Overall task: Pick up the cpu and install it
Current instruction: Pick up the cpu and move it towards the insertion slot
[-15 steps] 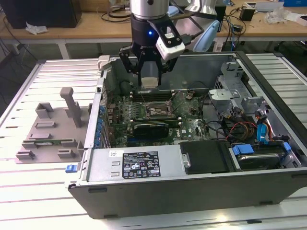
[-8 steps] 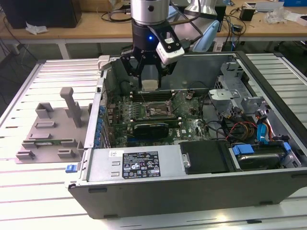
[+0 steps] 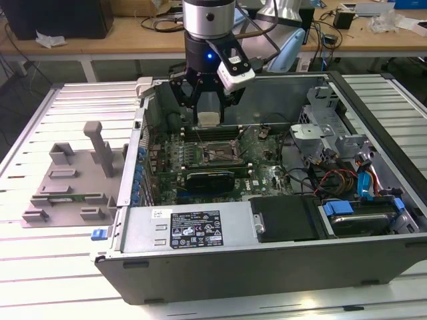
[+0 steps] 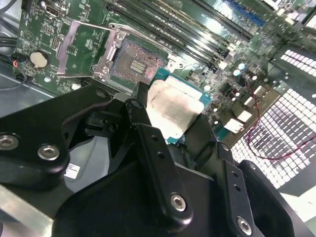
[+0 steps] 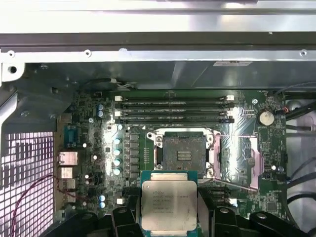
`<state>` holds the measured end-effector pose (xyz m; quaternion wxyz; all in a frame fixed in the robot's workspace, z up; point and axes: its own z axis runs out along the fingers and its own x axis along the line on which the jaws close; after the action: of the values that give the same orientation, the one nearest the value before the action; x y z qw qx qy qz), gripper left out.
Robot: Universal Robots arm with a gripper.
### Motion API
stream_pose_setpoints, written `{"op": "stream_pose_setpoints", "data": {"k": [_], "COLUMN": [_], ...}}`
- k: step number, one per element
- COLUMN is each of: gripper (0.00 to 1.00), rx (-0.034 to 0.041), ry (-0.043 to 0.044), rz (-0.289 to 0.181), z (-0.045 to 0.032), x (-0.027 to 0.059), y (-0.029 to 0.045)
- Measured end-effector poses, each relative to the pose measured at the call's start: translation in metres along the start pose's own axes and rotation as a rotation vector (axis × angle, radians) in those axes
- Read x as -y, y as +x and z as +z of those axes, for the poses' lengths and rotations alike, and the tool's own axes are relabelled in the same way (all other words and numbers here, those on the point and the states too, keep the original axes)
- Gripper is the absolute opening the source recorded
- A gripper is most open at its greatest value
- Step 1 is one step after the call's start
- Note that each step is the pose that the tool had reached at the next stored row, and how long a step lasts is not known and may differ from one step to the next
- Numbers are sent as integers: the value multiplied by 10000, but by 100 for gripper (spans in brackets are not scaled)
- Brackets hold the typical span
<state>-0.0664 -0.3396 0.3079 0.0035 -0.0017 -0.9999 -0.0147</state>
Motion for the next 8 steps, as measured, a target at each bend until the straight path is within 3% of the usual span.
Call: {"op": "stream_pose_setpoints", "data": {"k": [8], "gripper": [55], "rx": [-104], "ry": [0], "rz": [3], "z": [146], "x": [-46], "y": [-128]}}
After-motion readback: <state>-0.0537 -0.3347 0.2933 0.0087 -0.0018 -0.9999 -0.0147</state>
